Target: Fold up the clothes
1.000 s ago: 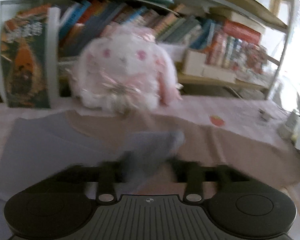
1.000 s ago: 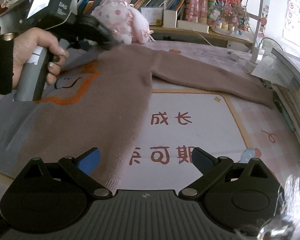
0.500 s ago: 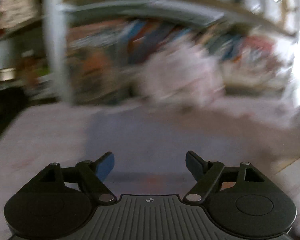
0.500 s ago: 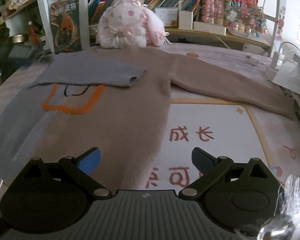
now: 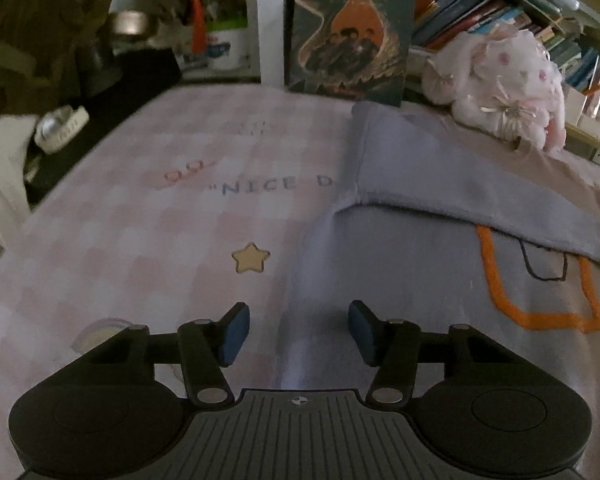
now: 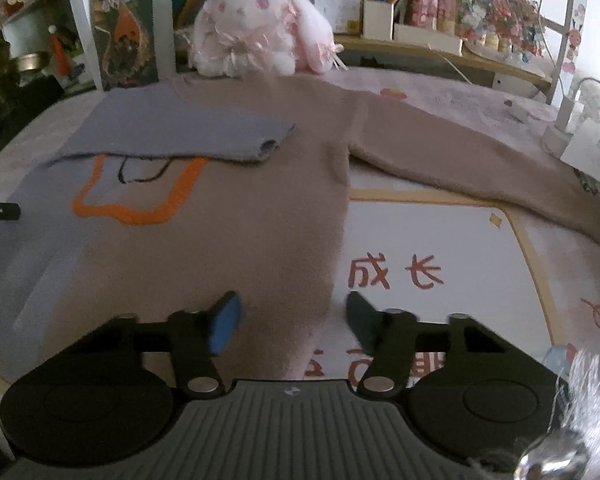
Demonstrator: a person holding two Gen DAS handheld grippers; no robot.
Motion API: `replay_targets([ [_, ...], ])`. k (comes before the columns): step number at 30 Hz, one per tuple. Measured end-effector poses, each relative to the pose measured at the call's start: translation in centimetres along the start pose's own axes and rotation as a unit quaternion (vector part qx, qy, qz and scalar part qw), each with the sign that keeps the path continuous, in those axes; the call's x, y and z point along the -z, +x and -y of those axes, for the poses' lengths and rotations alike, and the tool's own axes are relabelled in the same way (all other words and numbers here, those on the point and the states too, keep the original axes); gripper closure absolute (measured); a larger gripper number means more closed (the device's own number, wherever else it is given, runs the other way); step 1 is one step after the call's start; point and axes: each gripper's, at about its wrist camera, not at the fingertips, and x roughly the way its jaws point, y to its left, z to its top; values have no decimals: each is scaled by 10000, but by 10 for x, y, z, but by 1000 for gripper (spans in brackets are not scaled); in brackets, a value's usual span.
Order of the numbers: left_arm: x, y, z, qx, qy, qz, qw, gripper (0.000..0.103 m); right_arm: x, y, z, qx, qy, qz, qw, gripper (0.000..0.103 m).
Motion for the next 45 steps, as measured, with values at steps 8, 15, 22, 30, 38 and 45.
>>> replay_targets([
  [8,-3,-2,-9,276,-339,-141,9989,99,-2,-1,-3,-257,52,17,9997,91],
  [15,-12,-3,-31,44,-508,-73,9987,99,-7,6,-21,-550,-245,21,9982,92],
  [22,-19,0,-60,-295,-642,-63,9975,99,-14,17,-53,-874,-736,58,9934,92],
  [30,-18,3,-65,-379,-604,-26,9975,98,-17,20,-59,-1006,-845,39,9913,92],
  [38,-15,6,-70,-284,-608,18,9977,98,-14,17,-60,-887,-789,61,9929,92],
  [45,-12,6,-74,-111,-327,53,9994,91,-13,15,-67,-567,-574,63,9967,91],
])
